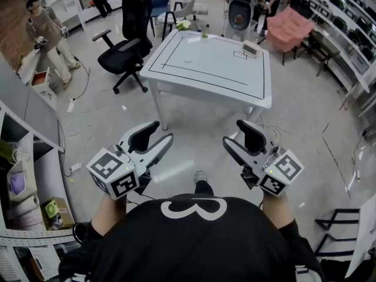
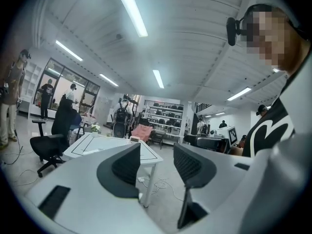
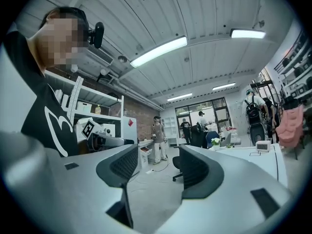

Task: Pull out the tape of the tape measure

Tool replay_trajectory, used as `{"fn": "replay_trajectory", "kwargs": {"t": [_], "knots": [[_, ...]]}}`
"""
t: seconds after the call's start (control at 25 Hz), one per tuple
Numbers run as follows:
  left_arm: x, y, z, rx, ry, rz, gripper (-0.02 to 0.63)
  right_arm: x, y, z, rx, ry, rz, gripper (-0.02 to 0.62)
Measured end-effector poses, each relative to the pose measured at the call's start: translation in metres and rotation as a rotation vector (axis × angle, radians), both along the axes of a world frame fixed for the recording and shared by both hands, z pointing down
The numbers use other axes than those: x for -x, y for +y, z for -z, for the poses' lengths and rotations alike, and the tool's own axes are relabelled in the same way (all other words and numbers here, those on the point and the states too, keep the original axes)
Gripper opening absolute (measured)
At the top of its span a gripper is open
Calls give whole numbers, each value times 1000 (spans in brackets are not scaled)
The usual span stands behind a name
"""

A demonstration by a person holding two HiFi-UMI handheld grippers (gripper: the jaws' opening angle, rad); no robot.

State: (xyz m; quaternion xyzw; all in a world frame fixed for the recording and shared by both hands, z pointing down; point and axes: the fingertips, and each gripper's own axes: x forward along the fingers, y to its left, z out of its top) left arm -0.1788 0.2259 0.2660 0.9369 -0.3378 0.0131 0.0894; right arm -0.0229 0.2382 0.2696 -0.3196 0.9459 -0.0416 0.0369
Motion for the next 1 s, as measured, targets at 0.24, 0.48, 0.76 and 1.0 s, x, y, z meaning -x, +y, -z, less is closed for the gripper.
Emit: {"fn": "replay_trajectory", "kwargs": {"t": [0.24,0.48,0.76,1.0], "knots": [[-24,-78,-19,52,-28,6,239,-19,-76,-16,33,26,28,285],[-58,-175,-49,107,-90,17,258,-49,-171,-45,83,58,31,304],[-91,-262,-78,146,-150,36,270,-78,-258,-74,143,89,35,314],[-102,-304,-89,152,-185,56,275,-86,-306,-83,133,135,59,318]]}}
